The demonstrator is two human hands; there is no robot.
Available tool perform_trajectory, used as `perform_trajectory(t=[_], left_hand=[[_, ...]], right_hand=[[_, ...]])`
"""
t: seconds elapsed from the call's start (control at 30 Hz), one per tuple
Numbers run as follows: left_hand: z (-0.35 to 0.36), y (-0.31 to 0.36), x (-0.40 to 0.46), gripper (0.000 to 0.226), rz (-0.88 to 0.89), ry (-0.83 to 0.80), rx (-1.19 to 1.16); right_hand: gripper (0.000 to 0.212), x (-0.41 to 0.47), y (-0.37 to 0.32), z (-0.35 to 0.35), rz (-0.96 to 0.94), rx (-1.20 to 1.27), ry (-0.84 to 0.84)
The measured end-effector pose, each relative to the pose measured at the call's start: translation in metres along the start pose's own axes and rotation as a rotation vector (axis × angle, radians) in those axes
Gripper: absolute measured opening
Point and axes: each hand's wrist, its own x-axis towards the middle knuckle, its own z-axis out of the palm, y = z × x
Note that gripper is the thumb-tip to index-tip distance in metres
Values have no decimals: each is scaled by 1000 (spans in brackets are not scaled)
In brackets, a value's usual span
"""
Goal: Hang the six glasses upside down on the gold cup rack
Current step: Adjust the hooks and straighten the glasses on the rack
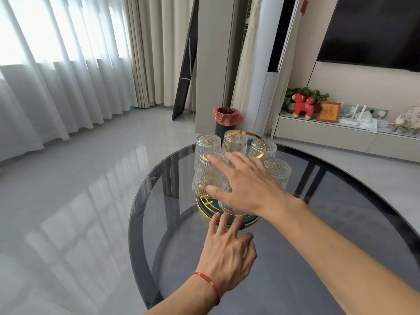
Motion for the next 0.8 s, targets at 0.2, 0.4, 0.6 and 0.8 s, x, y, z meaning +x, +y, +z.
perform_trajectory(t=[0.2, 0.4, 0.6, 0.8], left_hand=[[-1, 0, 0, 28, 15, 25, -1], [-4, 1, 0, 28, 10, 22, -3], [-6, 1, -1, 25, 18, 41, -7], [-8, 2, -1, 24, 14, 46, 6]], right_hand=[[74, 0, -9, 1, -45, -34, 73], [74, 0, -20, 3, -39, -45, 94], [70, -2, -23, 3, -43, -71, 112], [71, -3, -22, 5, -55, -79, 107]])
